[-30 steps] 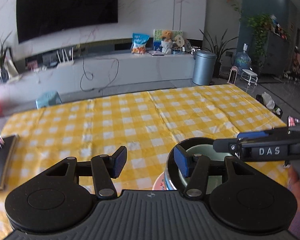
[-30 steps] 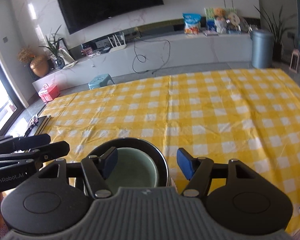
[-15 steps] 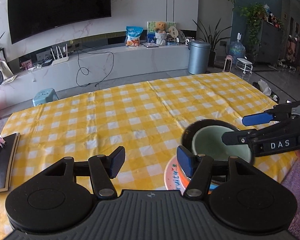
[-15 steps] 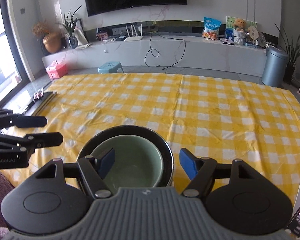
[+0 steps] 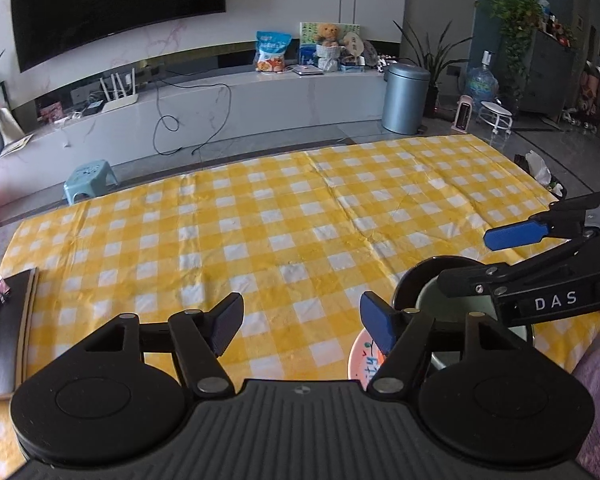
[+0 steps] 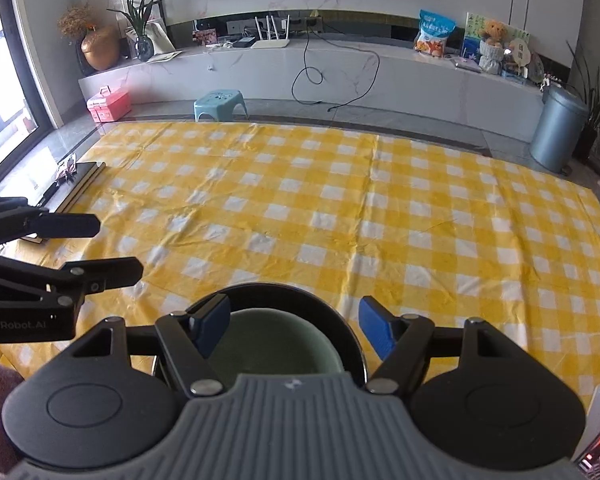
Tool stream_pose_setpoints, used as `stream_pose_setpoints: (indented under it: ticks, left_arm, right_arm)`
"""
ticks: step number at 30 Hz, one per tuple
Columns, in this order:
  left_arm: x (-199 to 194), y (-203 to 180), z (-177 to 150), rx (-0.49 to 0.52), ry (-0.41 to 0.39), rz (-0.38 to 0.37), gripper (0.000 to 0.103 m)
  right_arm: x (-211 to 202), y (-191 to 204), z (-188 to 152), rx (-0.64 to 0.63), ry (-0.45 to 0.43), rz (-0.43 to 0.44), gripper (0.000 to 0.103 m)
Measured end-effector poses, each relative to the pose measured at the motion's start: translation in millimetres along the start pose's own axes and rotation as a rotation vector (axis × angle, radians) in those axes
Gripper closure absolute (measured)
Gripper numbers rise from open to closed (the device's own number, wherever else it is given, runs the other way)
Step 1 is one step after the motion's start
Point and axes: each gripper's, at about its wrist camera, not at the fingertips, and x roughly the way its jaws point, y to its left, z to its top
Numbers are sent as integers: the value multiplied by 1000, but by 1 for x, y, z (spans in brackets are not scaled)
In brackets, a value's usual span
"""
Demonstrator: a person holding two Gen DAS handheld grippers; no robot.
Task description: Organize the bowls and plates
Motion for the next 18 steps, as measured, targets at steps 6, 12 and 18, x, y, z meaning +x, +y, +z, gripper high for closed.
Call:
stream_pose_setpoints:
  ticks: [6, 12, 18]
  left_arm:
    - [-44, -23, -44, 17, -106, 55, 22]
    - [-69, -60, -76, 72, -12, 64, 21]
    - [-87, -71, -81, 61, 68, 74, 20]
  right_arm:
    - [-39, 20, -42, -41, -90, -18, 31]
    - [-81, 41, -94, -73, -99, -54, 26]
    - [-101, 42, -112, 51, 24, -27, 25]
